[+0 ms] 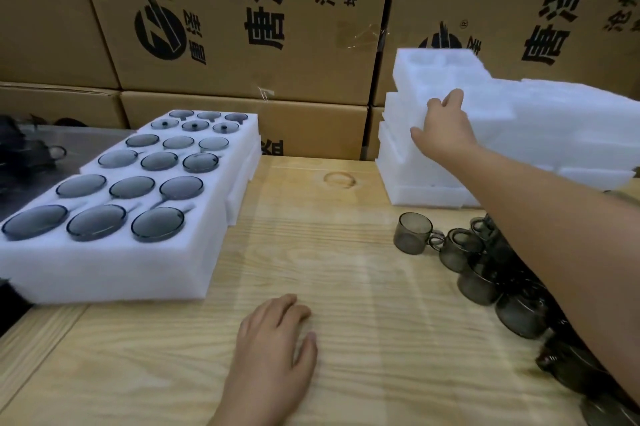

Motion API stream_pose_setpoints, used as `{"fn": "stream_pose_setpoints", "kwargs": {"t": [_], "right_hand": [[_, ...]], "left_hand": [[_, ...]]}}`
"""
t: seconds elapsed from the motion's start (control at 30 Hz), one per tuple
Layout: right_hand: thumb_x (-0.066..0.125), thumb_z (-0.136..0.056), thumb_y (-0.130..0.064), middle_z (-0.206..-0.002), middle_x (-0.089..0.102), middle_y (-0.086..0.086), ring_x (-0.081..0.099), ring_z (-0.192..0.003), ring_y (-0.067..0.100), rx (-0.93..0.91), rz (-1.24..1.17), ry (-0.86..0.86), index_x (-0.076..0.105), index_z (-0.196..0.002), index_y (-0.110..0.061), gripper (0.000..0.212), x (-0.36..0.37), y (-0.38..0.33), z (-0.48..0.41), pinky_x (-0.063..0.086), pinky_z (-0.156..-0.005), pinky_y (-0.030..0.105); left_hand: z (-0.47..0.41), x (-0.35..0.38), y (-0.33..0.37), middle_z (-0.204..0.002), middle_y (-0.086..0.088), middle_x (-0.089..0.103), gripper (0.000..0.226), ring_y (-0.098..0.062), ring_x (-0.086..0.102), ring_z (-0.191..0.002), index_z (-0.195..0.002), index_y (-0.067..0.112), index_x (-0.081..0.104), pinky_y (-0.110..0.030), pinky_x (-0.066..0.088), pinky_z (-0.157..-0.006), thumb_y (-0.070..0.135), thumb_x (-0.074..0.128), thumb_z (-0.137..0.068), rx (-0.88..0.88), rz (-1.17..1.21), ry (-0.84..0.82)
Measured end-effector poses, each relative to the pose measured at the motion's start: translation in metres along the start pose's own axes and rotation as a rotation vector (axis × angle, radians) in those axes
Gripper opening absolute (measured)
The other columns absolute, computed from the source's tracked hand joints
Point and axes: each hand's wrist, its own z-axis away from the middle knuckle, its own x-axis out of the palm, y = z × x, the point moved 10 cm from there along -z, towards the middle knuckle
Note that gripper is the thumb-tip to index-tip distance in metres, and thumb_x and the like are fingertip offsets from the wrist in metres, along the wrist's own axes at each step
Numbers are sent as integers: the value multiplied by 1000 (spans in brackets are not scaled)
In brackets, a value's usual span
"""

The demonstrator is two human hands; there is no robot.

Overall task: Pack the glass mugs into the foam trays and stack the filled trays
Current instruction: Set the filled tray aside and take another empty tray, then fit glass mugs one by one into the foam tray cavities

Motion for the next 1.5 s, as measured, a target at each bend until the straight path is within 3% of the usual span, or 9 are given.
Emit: {"fn": "stream_pose_setpoints", "kwargs": {"t": [0.17,0.43,0.6,0.7,0.77,0.9,1.07,1.3,1.5], "right_hand": [[47,-94,-11,-132,36,16,49,-106,39,92,-102,54,46,-121,0,29,-11,5,17,37,-74,35],[51,-79,-14,-103,51,4,50,-97,25,-168,-583,400,57,-103,-4,27,-77,-5,194,35,-81,26],[44,-74,-16,-93,53,4,51,-91,21,-347,-660,334,57,-85,1,24,-73,9,307,38,-83,28],[44,-75,-18,-90,56,4,52,-83,25,-421,-643,224,57,-78,-1,22,-53,19,341,39,-78,32],[44,-80,-21,-87,58,2,54,-76,27,-437,-628,164,58,-74,-4,23,-41,30,349,39,-72,36],[41,-90,-24,-76,59,-4,57,-69,21,-365,-682,101,58,-66,-8,34,-29,50,340,42,-64,36],[47,-90,-27,-72,62,-13,58,-69,13,-291,-705,85,62,-62,-11,35,-19,57,333,43,-65,30],[46,-88,-32,-114,65,-14,56,-71,3,-252,-821,50,62,-114,-21,33,-27,68,331,43,-74,14],[48,-87,-26,-122,60,13,49,-101,33,44,-151,452,59,-118,-3,40,-71,120,296,37,-88,42]], "left_hand": [[-1,1,-2,-104,-3,70,43,-25,67,-95,-91,15,73,-40,51,-81,42,43,-74,-7,9,17],[-3,5,-16,-115,0,66,31,-20,58,-109,-110,13,67,-29,40,-94,31,55,-89,-105,153,34],[11,-18,-48,-88,6,67,22,10,60,-85,-85,20,63,-14,43,-74,3,54,-94,-406,594,245],[20,-10,-64,-80,-11,71,42,-12,69,-83,-68,13,61,-19,52,-72,4,37,-101,-642,1259,314],[20,-8,-67,-87,-6,71,30,-15,67,-86,-89,11,63,-23,52,-75,18,37,-102,-673,1523,355],[16,-3,-50,-113,-9,65,20,-19,63,-100,-114,15,58,-30,48,-89,16,49,-96,-461,1325,167],[12,7,-27,-125,13,59,82,-2,60,-110,-130,28,50,-16,50,-79,32,77,-52,-209,1137,-59],[13,6,-18,-120,24,63,87,2,58,-114,-139,28,37,-12,48,-81,-1,60,-61,-125,1136,-143],[12,3,-12,-127,4,59,84,-7,59,-113,-135,23,42,-16,48,-85,-3,56,-56,-116,1124,-119]]}}
